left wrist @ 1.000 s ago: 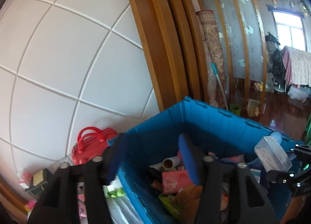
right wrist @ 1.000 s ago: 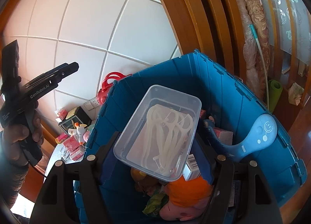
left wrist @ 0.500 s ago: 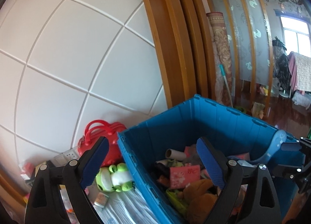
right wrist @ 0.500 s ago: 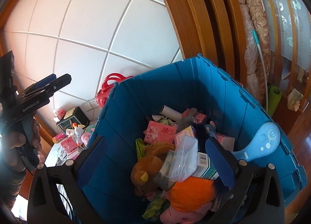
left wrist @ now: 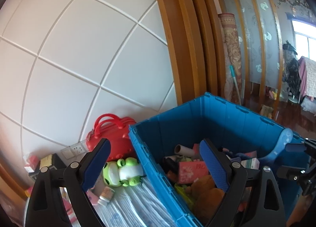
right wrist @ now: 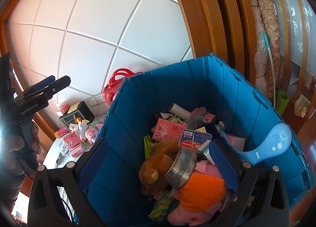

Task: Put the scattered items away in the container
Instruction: 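Move both grippers back over the table items, then grasp the pink tissue pack with the left gripper while the right gripper reaches the white tissue pack, then carry the pink tissue pack and white tissue pack with both grippers over the crate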

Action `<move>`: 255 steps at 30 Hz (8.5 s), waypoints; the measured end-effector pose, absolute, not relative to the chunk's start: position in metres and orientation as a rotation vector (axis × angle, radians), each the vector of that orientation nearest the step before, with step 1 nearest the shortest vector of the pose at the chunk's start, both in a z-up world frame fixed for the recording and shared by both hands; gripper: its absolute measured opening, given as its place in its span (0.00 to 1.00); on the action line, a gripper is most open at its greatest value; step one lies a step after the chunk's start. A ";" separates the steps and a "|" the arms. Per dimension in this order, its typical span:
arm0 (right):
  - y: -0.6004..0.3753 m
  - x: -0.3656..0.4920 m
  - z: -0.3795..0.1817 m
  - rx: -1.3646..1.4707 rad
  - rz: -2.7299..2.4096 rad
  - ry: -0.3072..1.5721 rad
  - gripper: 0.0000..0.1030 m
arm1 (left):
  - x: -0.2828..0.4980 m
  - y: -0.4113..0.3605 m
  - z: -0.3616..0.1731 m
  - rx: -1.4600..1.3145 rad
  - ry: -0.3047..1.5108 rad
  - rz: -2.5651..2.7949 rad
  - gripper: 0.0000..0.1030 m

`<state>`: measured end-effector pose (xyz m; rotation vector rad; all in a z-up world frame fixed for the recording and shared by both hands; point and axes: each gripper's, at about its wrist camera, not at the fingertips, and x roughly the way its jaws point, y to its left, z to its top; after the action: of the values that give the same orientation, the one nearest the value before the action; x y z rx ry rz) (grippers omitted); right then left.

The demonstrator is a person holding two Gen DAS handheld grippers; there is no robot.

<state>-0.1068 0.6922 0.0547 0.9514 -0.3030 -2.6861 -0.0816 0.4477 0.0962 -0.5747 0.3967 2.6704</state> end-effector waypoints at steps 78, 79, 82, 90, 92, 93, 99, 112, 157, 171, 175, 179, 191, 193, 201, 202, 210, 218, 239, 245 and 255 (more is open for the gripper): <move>0.091 -0.169 -0.160 1.205 -2.344 0.429 1.00 | -0.217 -0.158 -0.220 -0.930 -0.006 2.709 0.60; 0.081 -0.175 -0.166 1.193 -2.331 0.431 1.00 | -0.207 -0.165 -0.217 -0.929 -0.014 2.726 0.60; 0.052 -0.193 -0.186 1.169 -2.288 0.445 1.00 | -0.178 -0.184 -0.210 -0.928 -0.028 2.763 0.60; -0.002 -0.244 -0.233 1.180 -2.242 0.492 1.00 | -0.117 -0.220 -0.205 -0.938 -0.060 2.852 0.60; -0.010 -0.251 -0.243 1.198 -2.218 0.481 1.00 | -0.108 -0.225 -0.208 -0.950 -0.069 2.862 0.60; -0.014 -0.254 -0.248 1.205 -2.216 0.483 1.00 | -0.105 -0.227 -0.209 -0.955 -0.071 2.867 0.60; -0.032 -0.263 -0.256 1.178 -2.202 0.482 1.00 | -0.086 -0.236 -0.211 -0.962 -0.087 2.882 0.60; -0.077 -0.235 -0.249 1.091 -2.025 0.587 1.00 | -0.073 -0.242 -0.213 -0.969 -0.110 2.896 0.60; -0.049 -0.182 -0.228 1.049 -1.770 0.813 0.91 | 0.002 -0.235 -0.173 -0.996 -0.174 3.001 0.60; 0.058 -0.088 -0.076 1.004 -1.980 0.553 0.91 | 0.032 -0.185 -0.090 -0.884 -0.106 2.992 0.60; 0.095 -0.073 -0.036 0.965 -2.035 0.489 0.91 | 0.039 -0.161 -0.064 -0.831 -0.083 2.994 0.60; 0.132 -0.063 -0.006 0.918 -2.084 0.426 0.91 | 0.041 -0.134 -0.039 -0.765 -0.057 2.996 0.60; 0.242 -0.053 0.041 0.843 -2.197 0.285 0.91 | 0.031 -0.033 0.019 -0.627 0.029 2.929 0.60; 0.260 -0.053 0.048 0.838 -2.214 0.255 0.91 | 0.027 -0.016 0.025 -0.620 0.033 2.912 0.60; 0.331 -0.057 0.075 0.805 -2.277 0.172 0.91 | 0.016 0.058 0.049 -0.575 0.087 2.854 0.60; 0.340 -0.058 0.078 0.797 -2.284 0.167 0.91 | 0.014 0.067 0.052 -0.570 0.091 2.848 0.60; 0.414 -0.068 0.098 0.760 -2.349 0.108 0.91 | 0.007 0.145 0.072 -0.527 0.128 2.797 0.60; 0.486 -0.082 0.102 0.756 -2.413 0.087 0.91 | -0.008 0.229 0.080 -0.501 0.161 2.728 0.60; 0.638 -0.103 0.087 0.866 -2.573 0.011 0.91 | -0.040 0.431 0.098 -0.467 0.260 2.500 0.60; 0.672 -0.102 0.076 0.942 -2.649 0.020 0.91 | -0.048 0.475 0.098 -0.478 0.276 2.443 0.60; 0.719 -0.107 0.059 1.032 -2.738 -0.011 0.91 | -0.059 0.527 0.093 -0.486 0.330 2.380 0.61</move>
<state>-0.1075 0.7195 0.0593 1.0322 -0.0107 -2.7377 -0.0590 0.5267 0.0933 -0.4860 0.3300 2.3804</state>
